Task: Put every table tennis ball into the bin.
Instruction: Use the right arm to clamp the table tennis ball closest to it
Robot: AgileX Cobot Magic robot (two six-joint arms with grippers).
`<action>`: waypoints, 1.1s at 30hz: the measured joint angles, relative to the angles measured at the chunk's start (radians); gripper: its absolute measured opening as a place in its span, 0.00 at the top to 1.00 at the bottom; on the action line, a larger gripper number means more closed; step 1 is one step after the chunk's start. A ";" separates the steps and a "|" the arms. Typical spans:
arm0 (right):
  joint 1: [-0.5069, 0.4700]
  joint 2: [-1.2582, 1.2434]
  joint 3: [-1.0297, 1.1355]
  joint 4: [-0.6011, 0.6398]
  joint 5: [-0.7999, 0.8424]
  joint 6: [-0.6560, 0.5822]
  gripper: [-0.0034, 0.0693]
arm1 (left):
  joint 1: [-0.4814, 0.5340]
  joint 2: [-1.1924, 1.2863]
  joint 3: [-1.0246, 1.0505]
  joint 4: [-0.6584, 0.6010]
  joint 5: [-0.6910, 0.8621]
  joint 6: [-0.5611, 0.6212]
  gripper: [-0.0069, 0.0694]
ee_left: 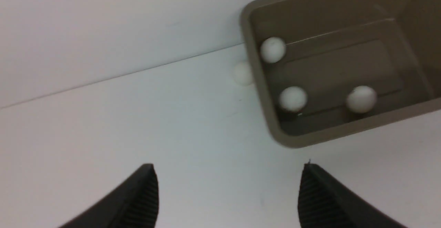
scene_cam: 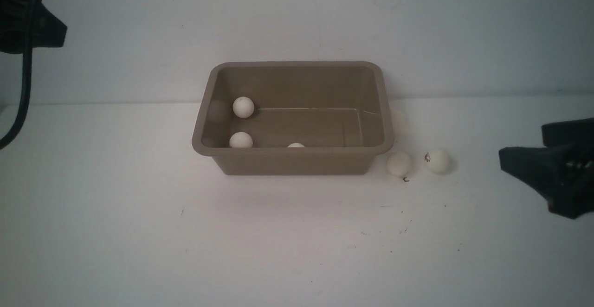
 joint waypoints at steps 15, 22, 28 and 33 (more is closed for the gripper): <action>0.000 0.485 -0.503 -0.383 0.297 0.309 0.30 | 0.000 -0.001 0.000 -0.106 -0.015 0.156 0.34; 0.000 0.698 -0.606 -0.403 0.327 0.328 0.30 | 0.000 -0.001 0.000 -0.106 -0.015 0.157 0.34; 0.000 0.838 -0.679 -0.427 0.313 0.334 0.30 | 0.000 -0.001 0.000 -0.105 0.004 0.159 0.34; 0.000 0.925 -0.733 -0.435 0.290 0.334 0.30 | 0.000 -0.001 0.000 -0.105 0.009 0.159 0.34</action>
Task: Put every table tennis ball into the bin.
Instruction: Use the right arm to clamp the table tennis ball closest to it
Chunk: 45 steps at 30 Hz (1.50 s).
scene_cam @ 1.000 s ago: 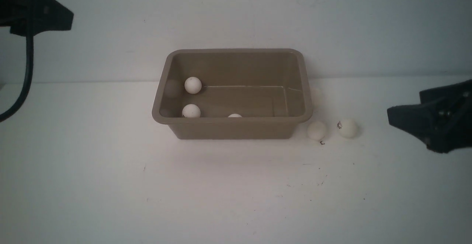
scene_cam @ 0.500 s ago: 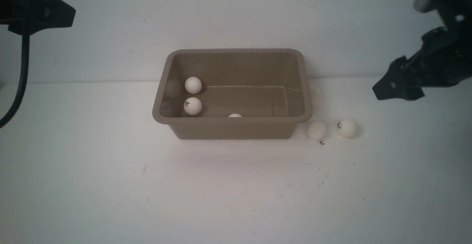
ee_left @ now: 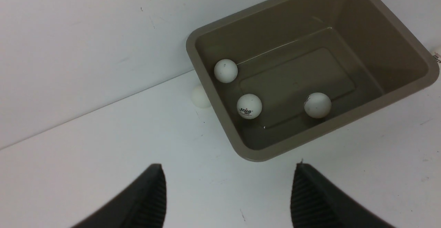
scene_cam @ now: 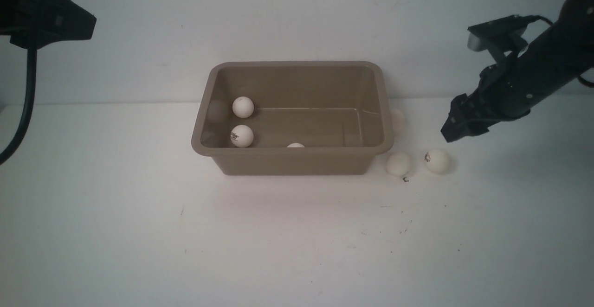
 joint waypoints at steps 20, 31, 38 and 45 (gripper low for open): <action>0.000 0.192 -0.068 -0.015 -0.061 -0.011 0.30 | 0.000 0.000 0.000 0.001 0.003 0.000 0.34; 0.000 0.241 -0.070 0.000 -0.089 -0.033 0.30 | 0.000 0.000 0.000 0.001 0.006 0.000 0.34; 0.000 0.263 -0.070 0.030 -0.116 -0.056 0.37 | 0.000 0.000 0.000 0.001 0.006 0.000 0.34; 0.000 0.264 -0.070 0.030 -0.166 -0.058 0.46 | 0.000 0.000 0.000 0.001 0.006 0.000 0.34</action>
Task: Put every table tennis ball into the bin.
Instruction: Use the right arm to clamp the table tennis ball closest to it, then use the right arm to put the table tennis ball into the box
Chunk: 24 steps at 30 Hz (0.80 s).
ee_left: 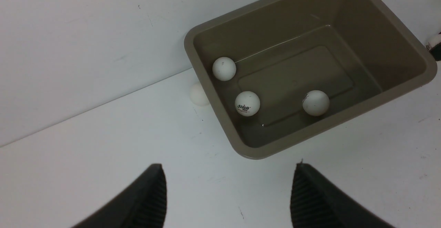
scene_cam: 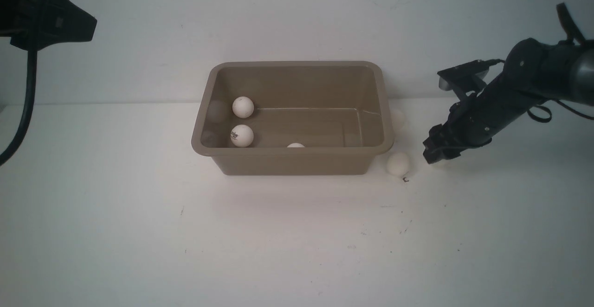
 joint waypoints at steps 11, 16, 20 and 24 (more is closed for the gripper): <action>0.035 -0.188 0.000 0.244 0.019 -0.272 0.46 | 0.000 0.000 0.000 -0.002 0.016 0.000 0.35; 0.086 -0.194 -0.022 0.417 0.070 -0.398 0.46 | 0.000 0.000 0.000 -0.005 0.014 0.000 0.35; 0.132 -0.155 -0.071 0.443 0.090 -0.447 0.46 | 0.000 0.000 0.000 -0.010 0.014 0.000 0.35; 0.167 -0.094 -0.126 0.452 0.073 -0.468 0.46 | 0.000 -0.001 0.000 -0.012 0.014 0.000 0.35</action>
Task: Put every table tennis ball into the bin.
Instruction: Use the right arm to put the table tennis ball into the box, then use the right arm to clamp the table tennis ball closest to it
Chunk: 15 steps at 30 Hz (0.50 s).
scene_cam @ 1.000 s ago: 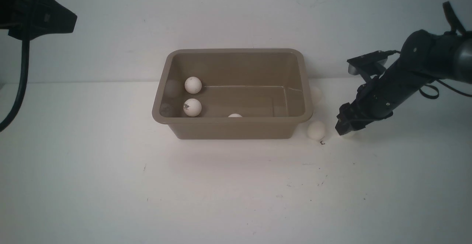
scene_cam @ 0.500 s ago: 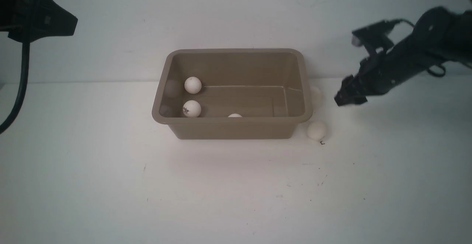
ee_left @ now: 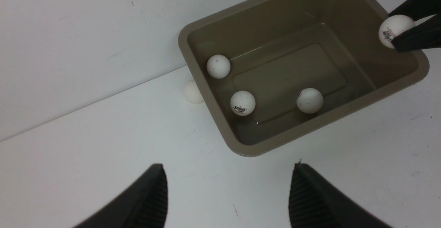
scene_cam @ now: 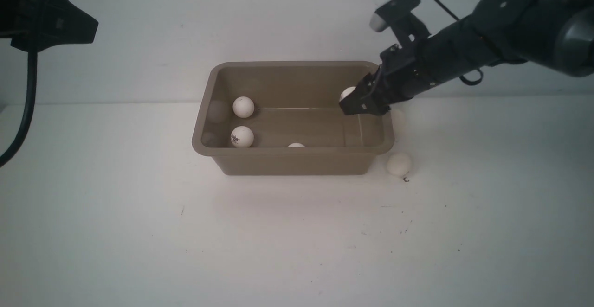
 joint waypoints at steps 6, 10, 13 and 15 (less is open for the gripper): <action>0.005 0.045 -0.028 -0.012 -0.005 -0.007 0.38 | 0.000 0.000 0.000 -0.021 -0.001 0.005 0.35; 0.002 0.044 -0.061 -0.028 -0.002 -0.013 0.29 | 0.000 0.000 0.000 -0.026 -0.003 0.011 0.35; -0.013 0.006 -0.107 -0.049 0.026 0.001 0.26 | 0.000 0.000 0.000 -0.026 -0.004 0.013 0.35; -0.037 -0.055 -0.141 -0.081 0.069 0.037 0.26 | 0.000 0.000 0.000 -0.026 -0.004 0.016 0.35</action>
